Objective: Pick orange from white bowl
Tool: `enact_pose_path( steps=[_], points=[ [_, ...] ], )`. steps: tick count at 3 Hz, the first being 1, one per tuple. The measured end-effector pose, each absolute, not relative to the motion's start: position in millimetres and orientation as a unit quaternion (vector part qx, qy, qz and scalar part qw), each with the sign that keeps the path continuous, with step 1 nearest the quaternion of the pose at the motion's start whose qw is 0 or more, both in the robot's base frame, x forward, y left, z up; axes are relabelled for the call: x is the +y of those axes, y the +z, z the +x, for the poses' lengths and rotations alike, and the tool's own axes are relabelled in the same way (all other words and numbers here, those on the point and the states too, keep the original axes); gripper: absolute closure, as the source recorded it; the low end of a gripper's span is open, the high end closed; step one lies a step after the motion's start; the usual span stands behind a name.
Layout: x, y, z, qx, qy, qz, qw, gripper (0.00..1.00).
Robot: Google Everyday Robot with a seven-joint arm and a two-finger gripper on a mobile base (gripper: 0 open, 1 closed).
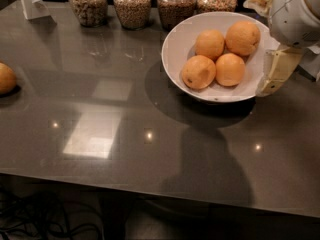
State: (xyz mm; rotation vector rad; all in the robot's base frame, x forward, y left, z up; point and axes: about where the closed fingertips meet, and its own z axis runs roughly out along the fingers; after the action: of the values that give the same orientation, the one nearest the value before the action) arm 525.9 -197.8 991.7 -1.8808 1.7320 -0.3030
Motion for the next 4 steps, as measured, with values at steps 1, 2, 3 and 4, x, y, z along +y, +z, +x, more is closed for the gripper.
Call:
enact_pose_path(
  steps=[1,2,3,4],
  points=[
    [-187.2,998.1,568.8,0.573,-0.131,-0.75,0.303,0.0],
    [-187.4,1002.4,569.9,0.548,-0.144,-0.766,0.302,0.0],
    [-187.3,1002.2,569.9,0.548,-0.144,-0.767,0.302,0.0],
    [-195.5,996.4,576.2,0.529,-0.191,-0.778,0.28,0.0]
  ],
)
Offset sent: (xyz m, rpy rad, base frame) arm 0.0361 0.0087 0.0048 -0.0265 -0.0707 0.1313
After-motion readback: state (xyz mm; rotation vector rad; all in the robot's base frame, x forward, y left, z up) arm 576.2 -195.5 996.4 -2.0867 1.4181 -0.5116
